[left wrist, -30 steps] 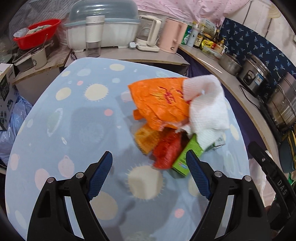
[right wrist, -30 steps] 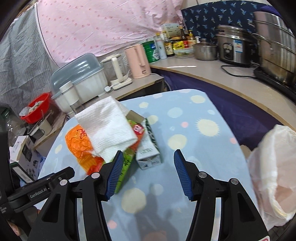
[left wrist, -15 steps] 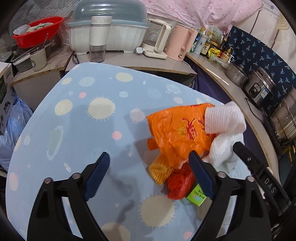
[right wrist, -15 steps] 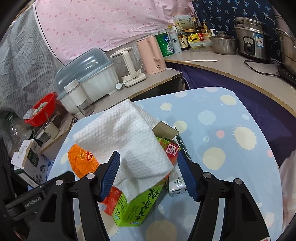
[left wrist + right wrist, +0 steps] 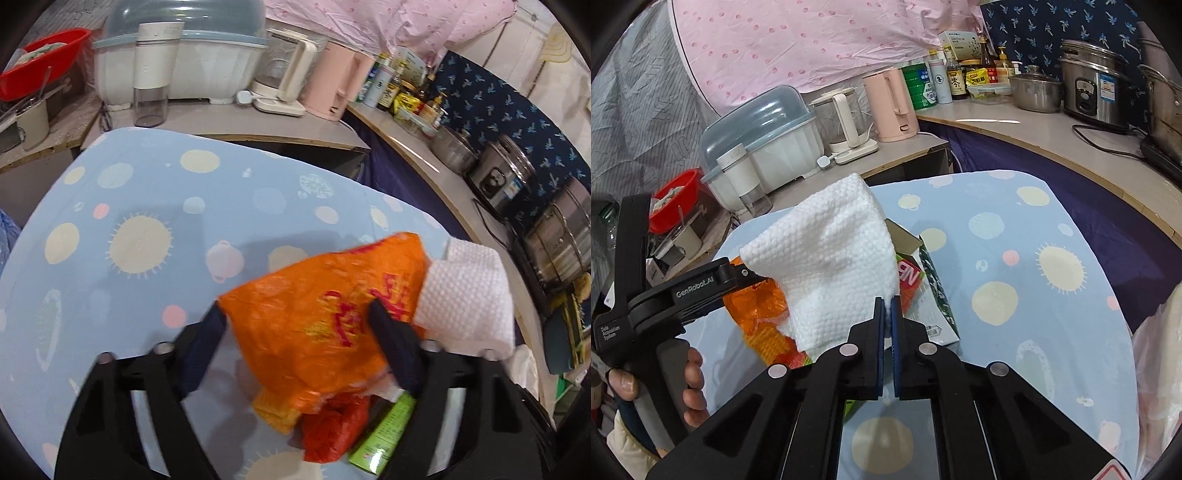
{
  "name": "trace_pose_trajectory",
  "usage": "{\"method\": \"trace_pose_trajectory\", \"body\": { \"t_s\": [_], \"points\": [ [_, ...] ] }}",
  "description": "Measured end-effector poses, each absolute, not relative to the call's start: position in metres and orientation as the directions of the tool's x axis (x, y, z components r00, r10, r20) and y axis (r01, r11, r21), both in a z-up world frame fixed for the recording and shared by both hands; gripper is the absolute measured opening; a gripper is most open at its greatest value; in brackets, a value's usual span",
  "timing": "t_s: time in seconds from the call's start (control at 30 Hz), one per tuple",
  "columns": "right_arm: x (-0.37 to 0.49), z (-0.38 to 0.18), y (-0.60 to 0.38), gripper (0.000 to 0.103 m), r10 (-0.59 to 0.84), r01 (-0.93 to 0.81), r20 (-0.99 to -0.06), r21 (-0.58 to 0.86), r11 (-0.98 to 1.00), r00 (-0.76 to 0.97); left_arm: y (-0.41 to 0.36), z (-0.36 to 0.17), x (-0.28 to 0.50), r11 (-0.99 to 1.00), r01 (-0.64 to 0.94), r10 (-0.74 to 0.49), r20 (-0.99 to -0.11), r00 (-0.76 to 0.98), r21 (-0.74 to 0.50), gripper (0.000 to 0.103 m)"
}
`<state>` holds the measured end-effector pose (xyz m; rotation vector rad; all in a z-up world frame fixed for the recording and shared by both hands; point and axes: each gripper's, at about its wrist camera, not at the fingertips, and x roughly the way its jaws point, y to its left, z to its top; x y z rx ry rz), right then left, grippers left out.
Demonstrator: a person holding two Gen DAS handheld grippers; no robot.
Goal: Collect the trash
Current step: 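Grasp the orange printed bag with the left tool while the right tool grasps the white paper towel, then carry the held orange bag and paper towel over the white bin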
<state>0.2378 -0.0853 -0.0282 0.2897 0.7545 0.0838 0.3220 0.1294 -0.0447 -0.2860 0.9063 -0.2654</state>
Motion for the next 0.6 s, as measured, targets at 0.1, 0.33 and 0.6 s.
{"method": "trace_pose_trajectory", "body": {
  "t_s": [0.1,0.33,0.6],
  "points": [
    [0.228,-0.026,-0.091,0.004,0.169,0.044,-0.655,0.296,0.954,0.737,0.126,-0.039,0.312,0.927,0.114,-0.352,-0.723,0.594,-0.357,0.047],
    [0.204,-0.020,-0.109,0.004,0.151,0.091,-0.643,0.327,0.941,0.751,0.122,-0.017,0.285,0.921,0.154,-0.371,-0.691,0.621,-0.357,0.015],
    [0.160,-0.002,-0.137,0.004,0.111,0.144,-0.616,0.350,0.926,0.780,0.119,0.010,0.237,0.910,0.186,-0.398,-0.660,0.638,-0.369,0.008]
  ]
}}
